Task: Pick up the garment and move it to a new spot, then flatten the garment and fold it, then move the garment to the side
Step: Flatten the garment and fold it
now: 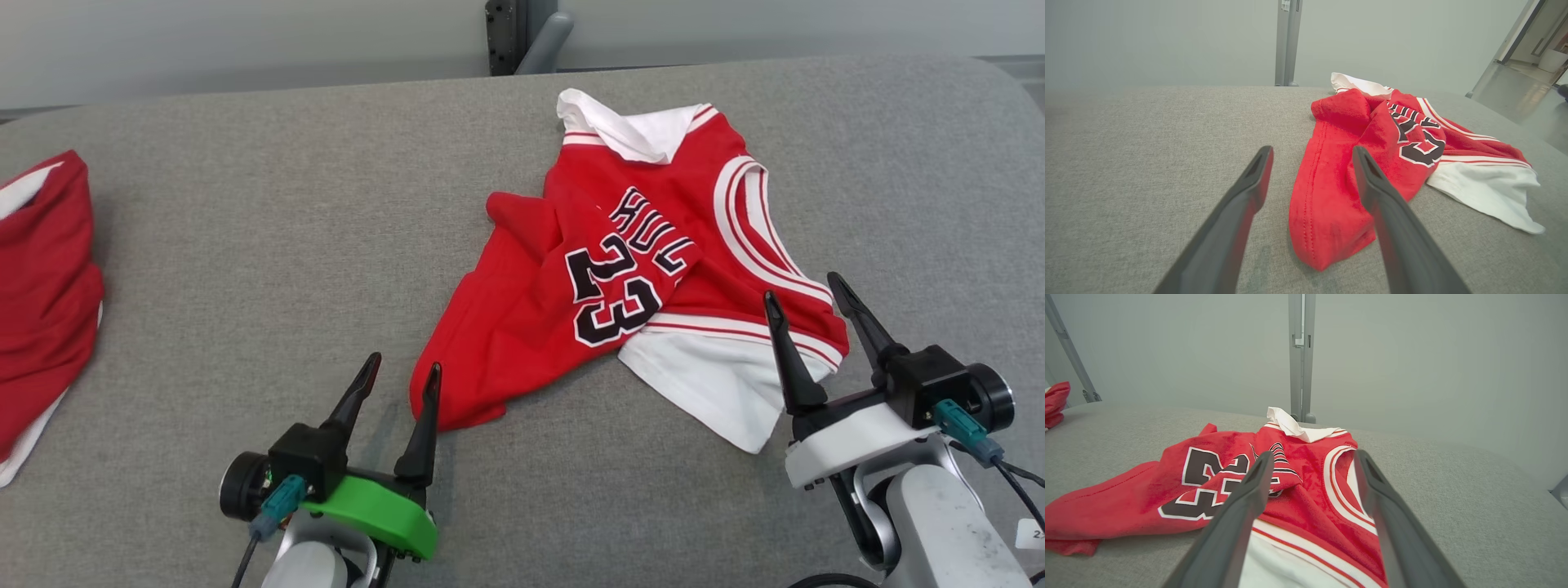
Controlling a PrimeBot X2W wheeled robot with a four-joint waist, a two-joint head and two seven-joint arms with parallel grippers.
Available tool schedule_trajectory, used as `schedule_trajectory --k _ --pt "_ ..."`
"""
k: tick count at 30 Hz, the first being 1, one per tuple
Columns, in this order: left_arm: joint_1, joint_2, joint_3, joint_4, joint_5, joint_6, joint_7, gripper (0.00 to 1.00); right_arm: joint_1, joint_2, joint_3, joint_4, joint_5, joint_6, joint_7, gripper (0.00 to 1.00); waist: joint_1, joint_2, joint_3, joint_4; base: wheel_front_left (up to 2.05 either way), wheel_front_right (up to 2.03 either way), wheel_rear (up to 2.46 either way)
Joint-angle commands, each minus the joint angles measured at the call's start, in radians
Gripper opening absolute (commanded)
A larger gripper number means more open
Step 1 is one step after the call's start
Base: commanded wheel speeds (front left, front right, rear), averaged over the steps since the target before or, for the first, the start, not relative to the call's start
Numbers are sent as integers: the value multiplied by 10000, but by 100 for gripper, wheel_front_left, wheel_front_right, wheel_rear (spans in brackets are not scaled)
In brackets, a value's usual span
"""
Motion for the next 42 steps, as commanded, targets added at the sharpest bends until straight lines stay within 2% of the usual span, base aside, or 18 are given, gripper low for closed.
schedule_trajectory --k 1,10,15,16,17,19,24,29,32,36,37,38,39,40,42 --pt "-297 34 -30 331 -58 -27 -8 100 -74 68 73 -11 30 -18 0 100 0 0 471 -434 0 0 0" --pt "-2293 34 -250 3079 -668 -74 -8 100 -382 94 242 318 -13 -18 1 100 0 0 1110 -1094 0 0 0" --pt "-3037 34 -337 4346 -638 33 -8 100 -382 217 247 461 -23 -18 1 100 0 0 1234 -1261 0 0 0" --pt "-3115 34 -352 4541 -706 42 -8 87 -384 227 238 471 -36 -18 1 100 0 0 1243 -1274 0 0 0" --pt "-3197 34 -383 4636 -730 58 -8 61 -371 232 232 501 -49 -18 1 100 0 0 1250 -1279 0 0 0" --pt "-3270 34 -452 4624 -760 57 -6 0 -357 232 230 531 -55 -18 1 100 0 0 1263 -1266 0 0 0" --pt "-3072 35 -171 3200 -554 18 -9 0 -408 254 212 557 -39 -18 1 100 0 0 1324 -1107 0 0 0" --pt "-2928 35 672 1479 -689 72 -8 0 -441 247 271 626 29 -18 1 100 0 0 1509 -928 0 0 0" --pt "-3337 34 1008 1438 -711 182 -8 0 -583 272 366 685 83 -18 1 100 0 0 1697 -923 0 0 0" --pt "-4089 39 1536 2260 -475 366 -7 0 -755 317 533 735 142 -18 1 100 0 0 2059 -1078 0 0 0" --pt "-4271 42 1700 2610 -374 411 -6 12 -804 340 582 750 141 -18 1 100 0 0 2155 -1144 0 0 0" --pt "-4514 55 1877 2960 -382 480 -7 37 -863 350 606 749 157 -18 1 100 0 0 2253 -1211 0 0 0" --pt "-4835 89 2100 3127 -366 549 -9 73 -914 357 619 759 170 -18 1 100 0 0 2346 -1272 0 0 0" --pt "-5097 203 2261 3379 -227 634 -7 100 -965 368 618 788 190 -18 1 100 0 0 2430 -1333 0 0 0" --pt "-5416 219 2621 3750 -199 767 -7 100 -1021 388 582 822 235 -18 1 100 0 0 2527 -1400 0 0 0"
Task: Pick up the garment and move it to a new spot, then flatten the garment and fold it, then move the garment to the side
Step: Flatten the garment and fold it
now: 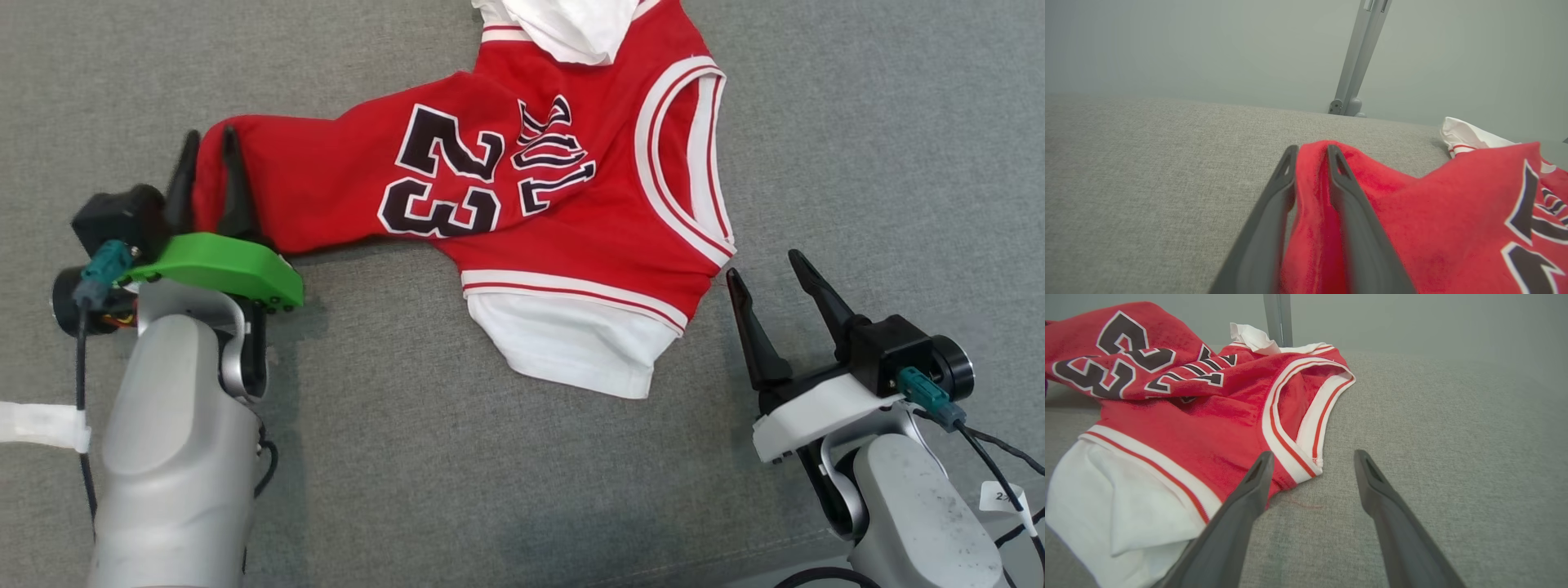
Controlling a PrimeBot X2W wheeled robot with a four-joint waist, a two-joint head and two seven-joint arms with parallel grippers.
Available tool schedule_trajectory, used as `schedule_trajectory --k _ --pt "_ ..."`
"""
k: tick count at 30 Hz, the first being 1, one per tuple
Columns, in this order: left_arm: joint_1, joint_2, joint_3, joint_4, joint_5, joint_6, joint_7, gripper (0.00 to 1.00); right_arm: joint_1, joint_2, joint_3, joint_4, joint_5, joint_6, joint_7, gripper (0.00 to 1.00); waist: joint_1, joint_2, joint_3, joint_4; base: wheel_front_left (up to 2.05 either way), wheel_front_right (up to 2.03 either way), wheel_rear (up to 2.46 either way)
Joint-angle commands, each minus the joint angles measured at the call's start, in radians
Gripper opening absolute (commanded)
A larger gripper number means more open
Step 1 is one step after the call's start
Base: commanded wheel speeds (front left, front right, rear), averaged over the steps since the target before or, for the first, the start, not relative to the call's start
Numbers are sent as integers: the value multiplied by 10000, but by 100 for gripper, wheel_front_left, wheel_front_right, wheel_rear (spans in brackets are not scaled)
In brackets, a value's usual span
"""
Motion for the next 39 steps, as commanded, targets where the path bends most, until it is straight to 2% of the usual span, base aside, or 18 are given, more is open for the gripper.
schedule_trajectory --k 1,4,10,14,17,22,25,39 --pt "-189 77 117 91 43 109 -7 100 -89 20 -34 32 113 -18 1 100 -1 -1 234 -213 0 0 0" --pt "-483 94 710 40 135 261 -7 100 -51 72 -124 113 112 -18 1 100 -1 -1 219 -223 0 0 0" --pt "602 -47 1385 -750 429 -109 -6 100 194 162 -344 212 122 -18 1 100 -1 -1 -258 198 0 0 0" --pt "1543 -114 1345 -1293 363 -305 -7 100 248 154 -297 192 131 -18 1 100 -1 -1 -371 448 0 0 0" --pt "2217 -127 868 -1371 -36 -380 -6 100 245 198 -218 186 80 -18 1 100 -1 -1 -363 536 0 0 0" --pt "2649 -117 13 -980 -427 -119 -7 100 170 80 -156 190 147 -18 1 100 -1 -1 -232 527 0 0 0" --pt "2581 -107 -145 -838 -623 84 -7 100 103 42 -149 176 158 -18 1 100 -1 -1 -132 394 0 0 0" --pt "2068 -112 140 -523 -972 349 4 100 34 29 -314 108 156 -18 1 100 -1 -1 219 45 0 0 0"
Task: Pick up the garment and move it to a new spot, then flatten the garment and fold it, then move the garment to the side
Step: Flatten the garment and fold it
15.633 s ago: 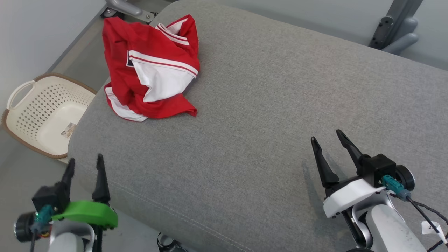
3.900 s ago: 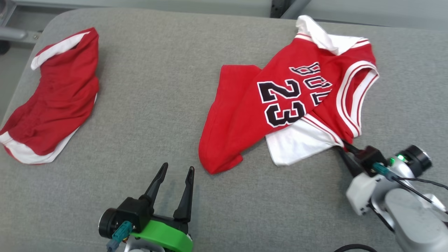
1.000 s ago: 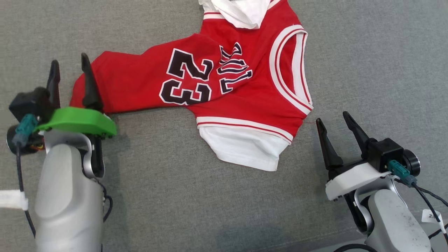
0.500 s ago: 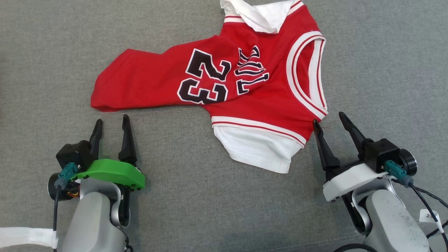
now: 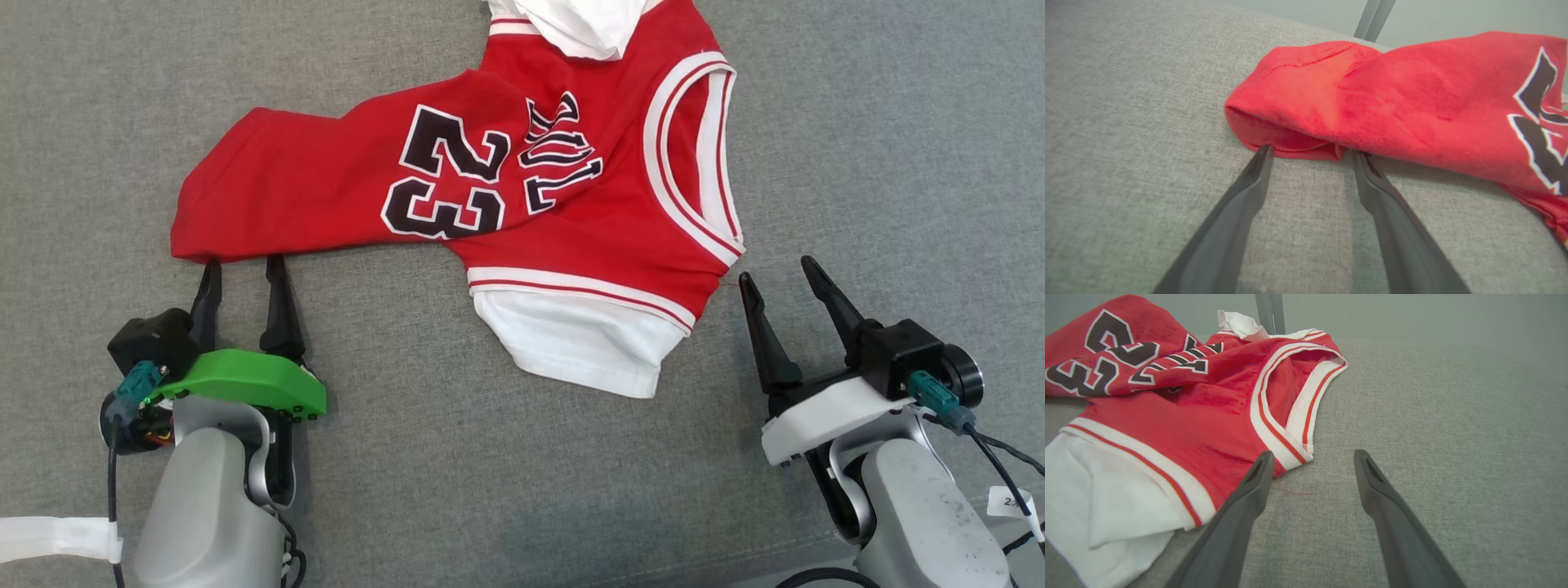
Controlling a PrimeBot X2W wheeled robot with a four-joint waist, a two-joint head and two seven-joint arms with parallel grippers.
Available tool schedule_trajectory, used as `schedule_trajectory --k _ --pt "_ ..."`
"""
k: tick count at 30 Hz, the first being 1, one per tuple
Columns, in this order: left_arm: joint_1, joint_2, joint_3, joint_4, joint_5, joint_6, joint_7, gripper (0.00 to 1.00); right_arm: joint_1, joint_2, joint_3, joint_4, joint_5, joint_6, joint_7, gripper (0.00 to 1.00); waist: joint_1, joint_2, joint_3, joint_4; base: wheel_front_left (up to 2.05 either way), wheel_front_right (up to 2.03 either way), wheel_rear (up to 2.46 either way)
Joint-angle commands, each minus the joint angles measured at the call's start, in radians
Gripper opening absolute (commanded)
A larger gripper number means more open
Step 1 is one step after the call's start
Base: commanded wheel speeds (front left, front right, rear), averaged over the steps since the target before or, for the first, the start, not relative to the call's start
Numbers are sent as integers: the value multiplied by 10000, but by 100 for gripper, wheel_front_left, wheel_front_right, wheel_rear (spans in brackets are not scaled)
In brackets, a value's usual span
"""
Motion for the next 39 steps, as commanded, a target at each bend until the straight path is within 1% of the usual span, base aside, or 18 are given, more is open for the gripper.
schedule_trajectory --k 1,2,3,4,7,11,15,20,24,28,29,30,35,39 --pt "-45 27 111 129 -35 58 18 80 -78 9 -19 -28 48 -18 1 100 0 1 36 -15 0 0 0" --pt "-82 38 184 132 -65 87 17 45 -107 19 -11 -28 34 -18 1 100 0 1 50 -15 0 0 0" --pt "-88 39 228 144 -62 96 17 8 -118 32 -10 -31 10 -18 1 100 0 1 53 -10 0 0 0" --pt "-86 38 272 166 -30 89 19 0 -126 44 -17 -26 -5 -18 1 100 0 1 46 -2 0 0 0" --pt "-95 36 349 168 65 69 17 0 -141 27 -35 17 -18 -18 1 100 0 1 -9 44 0 0 0" --pt "171 27 197 243 154 -127 14 0 -14 39 -48 125 13 -18 1 100 0 1 -374 262 0 0 0" --pt "519 30 -25 -133 320 -368 6 0 202 109 -59 221 125 -18 1 100 0 1 -1003 622 0 0 0" --pt "1224 26 -277 -777 558 -520 8 0 552 260 -66 340 153 -18 1 100 0 1 -1868 1191 0 0 0" --pt "1752 23 -221 -1239 733 -515 8 0 825 412 -65 440 202 -18 1 100 0 1 -2431 1457 0 0 0" --pt "2390 25 -230 -1879 816 -390 8 0 1059 495 -35 471 230 -18 1 100 0 1 -2812 1483 0 0 0" --pt "2580 26 -221 -2065 835 -314 8 47 1141 516 -45 465 237 -18 1 100 0 1 -2904 1463 0 0 0" --pt "2818 26 -232 -2228 811 -243 8 100 1225 540 -70 450 240 -18 1 100 0 1 -3007 1437 0 0 0" --pt "4016 25 -278 -3123 1033 65 8 100 1648 623 -182 318 193 -18 1 100 0 1 -3485 1309 0 0 0" --pt "4790 29 -165 -3357 1197 264 8 100 1936 666 -295 206 148 -18 1 100 0 1 -3713 1251 0 0 0"
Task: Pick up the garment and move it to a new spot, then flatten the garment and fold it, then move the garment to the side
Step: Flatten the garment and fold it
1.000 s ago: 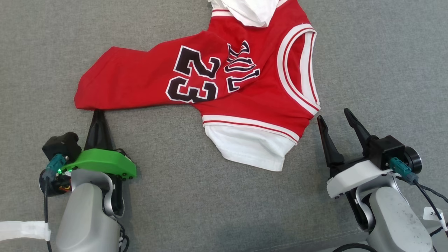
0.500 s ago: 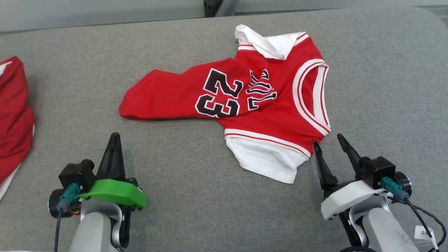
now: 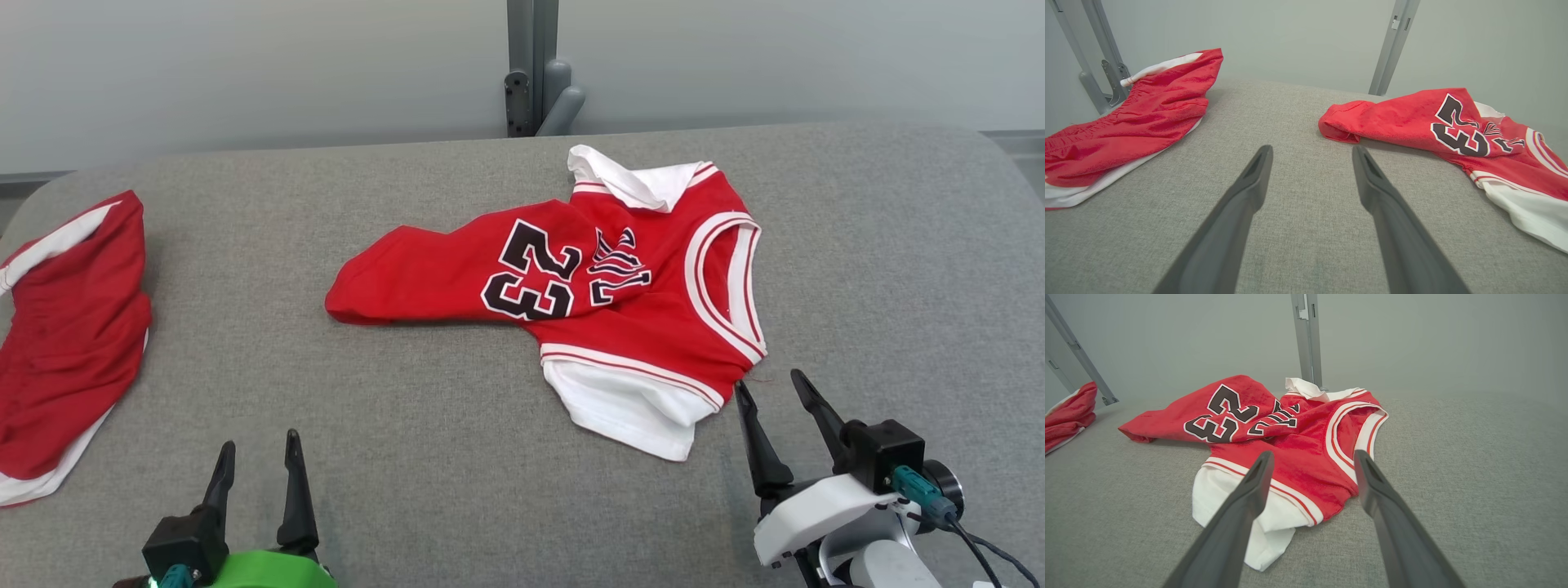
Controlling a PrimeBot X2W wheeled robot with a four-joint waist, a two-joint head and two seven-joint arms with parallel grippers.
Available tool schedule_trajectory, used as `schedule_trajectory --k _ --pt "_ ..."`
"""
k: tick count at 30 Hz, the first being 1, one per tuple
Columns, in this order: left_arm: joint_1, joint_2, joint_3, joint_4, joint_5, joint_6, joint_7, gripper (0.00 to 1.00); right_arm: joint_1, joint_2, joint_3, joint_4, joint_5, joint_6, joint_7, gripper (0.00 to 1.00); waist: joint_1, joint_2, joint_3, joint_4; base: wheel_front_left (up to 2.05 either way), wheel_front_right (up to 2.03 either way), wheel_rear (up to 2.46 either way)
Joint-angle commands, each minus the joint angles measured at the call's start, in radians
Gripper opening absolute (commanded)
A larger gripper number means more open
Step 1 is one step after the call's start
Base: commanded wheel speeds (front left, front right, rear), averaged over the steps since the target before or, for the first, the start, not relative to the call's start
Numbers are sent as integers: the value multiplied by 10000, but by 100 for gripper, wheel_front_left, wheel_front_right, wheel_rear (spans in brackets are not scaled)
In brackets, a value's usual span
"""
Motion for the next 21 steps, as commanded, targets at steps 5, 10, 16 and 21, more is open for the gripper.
schedule_trajectory --k 5,10,16,21 --pt "608 37 163 -127 161 78 -3 100 380 66 -158 -116 -81 -18 1 100 0 2 -336 -72 0 0 0" --pt "456 37 33 -83 168 85 -3 100 277 44 -166 -204 -124 -18 1 100 0 2 -185 -124 0 0 0" --pt "-304 38 25 329 240 -78 -3 100 65 2 -99 -251 -123 -18 1 100 0 2 283 -225 0 0 0" --pt "-2085 44 328 1156 556 -505 -3 100 -524 -62 56 -402 -73 -18 1 100 0 2 1362 -501 0 0 0"
